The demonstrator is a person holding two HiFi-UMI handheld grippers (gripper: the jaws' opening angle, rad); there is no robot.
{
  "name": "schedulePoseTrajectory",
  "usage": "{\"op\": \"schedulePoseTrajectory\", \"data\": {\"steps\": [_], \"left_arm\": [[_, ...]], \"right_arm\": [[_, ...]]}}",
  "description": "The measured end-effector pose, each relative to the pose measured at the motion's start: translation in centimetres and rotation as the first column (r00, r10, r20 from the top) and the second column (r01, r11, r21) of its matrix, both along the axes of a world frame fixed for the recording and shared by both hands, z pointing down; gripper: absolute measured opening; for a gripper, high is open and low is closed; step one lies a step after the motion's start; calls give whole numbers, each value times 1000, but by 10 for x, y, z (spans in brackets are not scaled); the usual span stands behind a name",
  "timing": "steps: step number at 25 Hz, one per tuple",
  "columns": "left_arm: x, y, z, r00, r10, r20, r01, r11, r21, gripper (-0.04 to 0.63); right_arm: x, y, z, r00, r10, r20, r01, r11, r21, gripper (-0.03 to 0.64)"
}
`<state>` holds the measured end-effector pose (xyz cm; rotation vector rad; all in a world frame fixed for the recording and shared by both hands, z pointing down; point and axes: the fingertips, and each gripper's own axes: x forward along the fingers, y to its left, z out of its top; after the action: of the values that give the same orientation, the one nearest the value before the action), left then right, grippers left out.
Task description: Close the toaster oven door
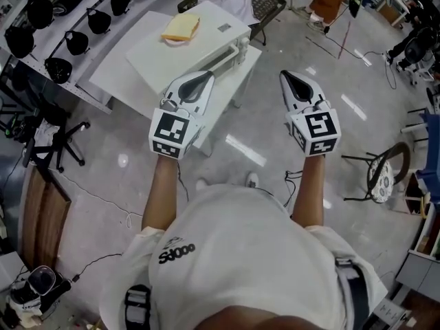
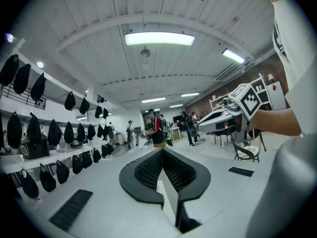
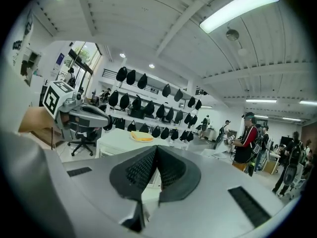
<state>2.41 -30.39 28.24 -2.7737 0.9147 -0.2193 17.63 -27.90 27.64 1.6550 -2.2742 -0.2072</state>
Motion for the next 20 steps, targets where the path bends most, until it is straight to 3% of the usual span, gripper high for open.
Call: {"op": "schedulePoseTrajectory", "data": {"steps": [20], "left_arm": [[9, -5, 21, 999, 25, 27, -24, 999, -42, 18]], "right_arm": [[-3, -14, 17, 999, -34, -14, 34, 999, -29, 9]]}}
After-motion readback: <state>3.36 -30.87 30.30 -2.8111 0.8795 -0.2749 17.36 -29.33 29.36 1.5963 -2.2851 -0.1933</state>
